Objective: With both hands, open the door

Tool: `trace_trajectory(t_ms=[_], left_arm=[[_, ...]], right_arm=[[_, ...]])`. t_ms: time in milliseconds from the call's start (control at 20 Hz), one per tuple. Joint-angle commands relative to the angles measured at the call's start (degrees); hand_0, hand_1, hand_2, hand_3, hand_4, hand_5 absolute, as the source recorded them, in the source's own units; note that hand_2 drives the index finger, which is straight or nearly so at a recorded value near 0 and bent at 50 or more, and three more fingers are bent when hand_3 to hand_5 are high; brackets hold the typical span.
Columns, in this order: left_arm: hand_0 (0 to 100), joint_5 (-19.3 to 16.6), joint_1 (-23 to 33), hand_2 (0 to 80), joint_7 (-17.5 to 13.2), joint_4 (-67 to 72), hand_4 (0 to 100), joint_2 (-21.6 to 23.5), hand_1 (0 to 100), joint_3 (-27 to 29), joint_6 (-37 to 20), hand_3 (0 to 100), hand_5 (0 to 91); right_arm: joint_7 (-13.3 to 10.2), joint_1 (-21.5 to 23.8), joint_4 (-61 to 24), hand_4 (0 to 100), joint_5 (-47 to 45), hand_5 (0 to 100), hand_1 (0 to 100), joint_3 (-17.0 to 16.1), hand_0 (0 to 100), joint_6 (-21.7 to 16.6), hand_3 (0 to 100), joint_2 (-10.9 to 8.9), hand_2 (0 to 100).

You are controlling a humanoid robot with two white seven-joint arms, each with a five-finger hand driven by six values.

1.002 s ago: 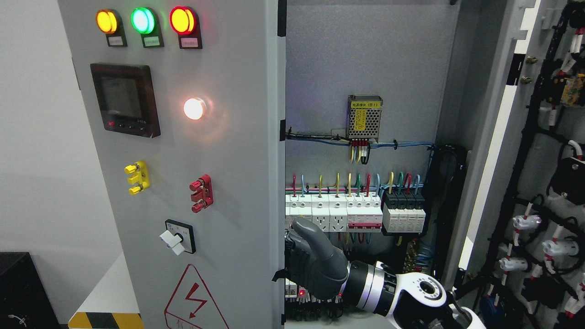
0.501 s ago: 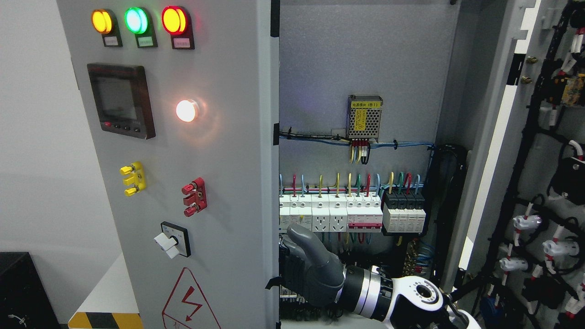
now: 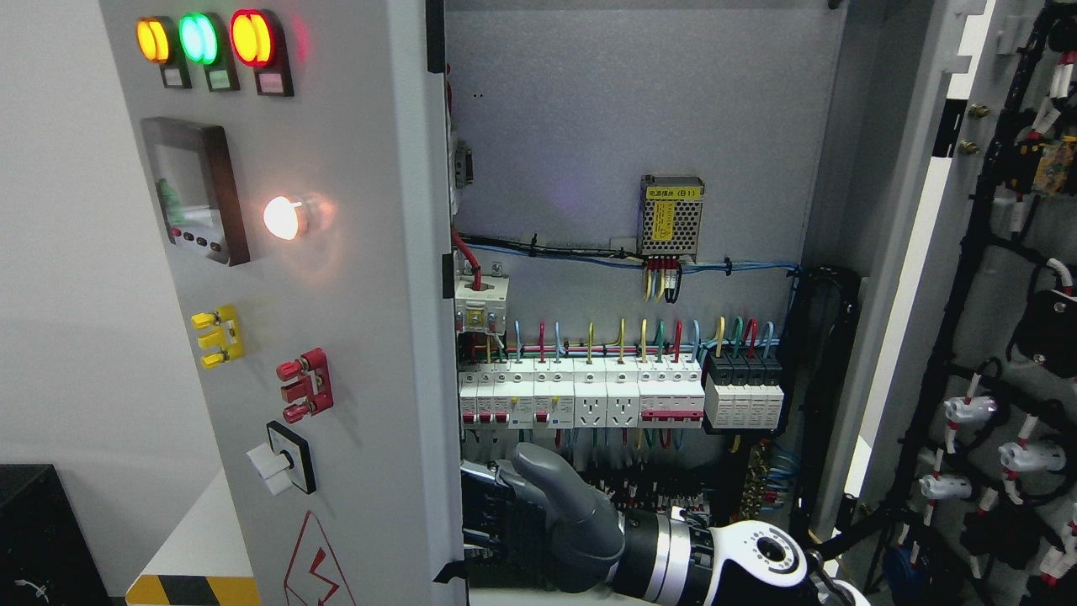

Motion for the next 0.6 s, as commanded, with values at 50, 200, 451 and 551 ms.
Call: trace_trajectory(t_ms=[50,200,451,551], left_arm=[[0,0.00,0.53,0.0,0.03,0.00,0,0.00,0,-0.02,-0.01,0,0.0],[0,0.00,0.53,0.0,0.03,0.00,0,0.00,0,-0.02,-0.01,0,0.0],[0,0.00,0.53,0.0,0.03,0.00,0,0.00,0,-0.02,-0.01,0,0.0],[0,0.00,0.53,0.0,0.03,0.00,0,0.00,0,-0.02,-0.01,0,0.0]], right_arm=[[0.03,0.08,-1.81,0,-0.11,0,0,4.63,0,0.03,0,-0.01,0],[-0.06,0.08,-1.81,0,-0.11,0,0,5.51,0,0.03,0,0.16,0],[-0.06,0.00,-1.73,0,-0.03,0,0,7.53,0,0.03,0,0.60,0],[-0.14,-0.01,-1.73,0,-0.03,0,0,8.15,0,0.03,0,1.04,0]])
